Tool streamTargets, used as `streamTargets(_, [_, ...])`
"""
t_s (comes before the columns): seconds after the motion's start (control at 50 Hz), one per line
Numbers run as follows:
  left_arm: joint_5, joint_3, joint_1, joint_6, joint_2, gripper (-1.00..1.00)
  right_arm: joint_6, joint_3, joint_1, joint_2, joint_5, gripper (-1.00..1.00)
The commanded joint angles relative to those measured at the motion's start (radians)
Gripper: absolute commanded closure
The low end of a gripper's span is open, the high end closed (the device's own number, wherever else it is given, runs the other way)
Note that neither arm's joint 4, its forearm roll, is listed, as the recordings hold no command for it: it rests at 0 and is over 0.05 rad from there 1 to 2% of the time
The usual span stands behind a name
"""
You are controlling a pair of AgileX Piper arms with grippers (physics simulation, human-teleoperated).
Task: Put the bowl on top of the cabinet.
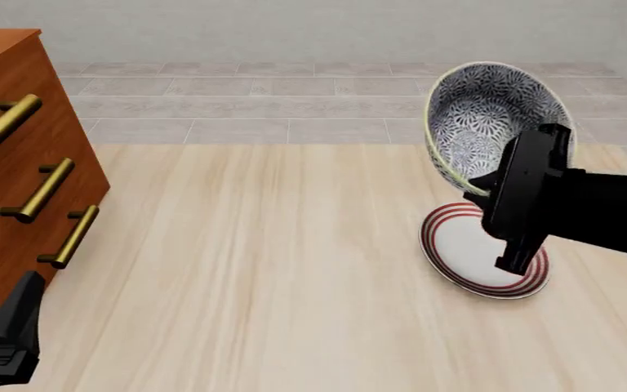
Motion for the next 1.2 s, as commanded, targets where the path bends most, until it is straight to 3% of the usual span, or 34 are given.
streamTargets(0.02, [0.000,-0.001,0.000,0.000,0.000,-1.00,-0.092,0.013,0.032,0.013,-0.051,1.00])
streamTargets(0.14, [0.003,-0.002,0.000,0.000,-0.001,-1.00,-0.166,0.050,0.043,0.025,-0.083,1.00])
streamTargets(0.18, [0.004,-0.003,0.000,0.000,-0.002,-1.00,-0.141,0.029,0.050,0.036,-0.074,1.00])
streamTargets(0.32, [0.004,-0.002,-0.002,0.000,-0.002,-1.00,-0.145,0.026,0.065,0.053,-0.080,1.00])
streamTargets(0.34, [-0.001,0.000,-0.059,-0.001,0.005,-1.00,-0.142,0.022,0.068,0.055,-0.079,1.00])
streamTargets(0.38, [0.000,-0.001,-0.032,0.002,0.000,-1.00,-0.150,0.024,0.069,0.056,-0.081,1.00])
streamTargets(0.42, [0.012,-0.024,-0.039,0.006,0.006,-1.00,-0.151,0.023,0.071,0.061,-0.082,1.00])
streamTargets(0.48, [0.076,-0.086,-0.087,-0.051,0.009,-1.00,-0.138,0.005,0.090,0.070,-0.078,1.00])
streamTargets(0.5, [0.071,-0.096,-0.056,-0.073,0.059,-1.00,-0.141,0.004,0.091,0.069,-0.080,1.00])
streamTargets(0.58, [0.141,-0.175,-0.116,-0.073,0.106,-1.00,-0.147,0.001,0.094,0.072,-0.080,1.00])
streamTargets(0.66, [0.173,-0.238,-0.216,-0.131,0.195,-1.00,-0.140,-0.004,0.104,0.074,-0.076,1.00])
streamTargets(0.7, [0.191,-0.271,-0.207,-0.131,0.228,-1.00,-0.135,-0.003,0.106,0.074,-0.075,1.00])
streamTargets(0.74, [0.211,-0.301,-0.238,-0.191,0.303,-1.00,-0.130,-0.001,0.111,0.075,-0.075,1.00])
streamTargets(0.94, [0.356,-0.488,-0.341,-0.220,0.395,-1.00,-0.134,-0.003,0.121,0.067,-0.069,1.00])
streamTargets(1.2, [0.491,-0.633,-0.507,-0.283,0.500,-1.00,-0.136,0.001,0.142,0.055,-0.067,1.00])
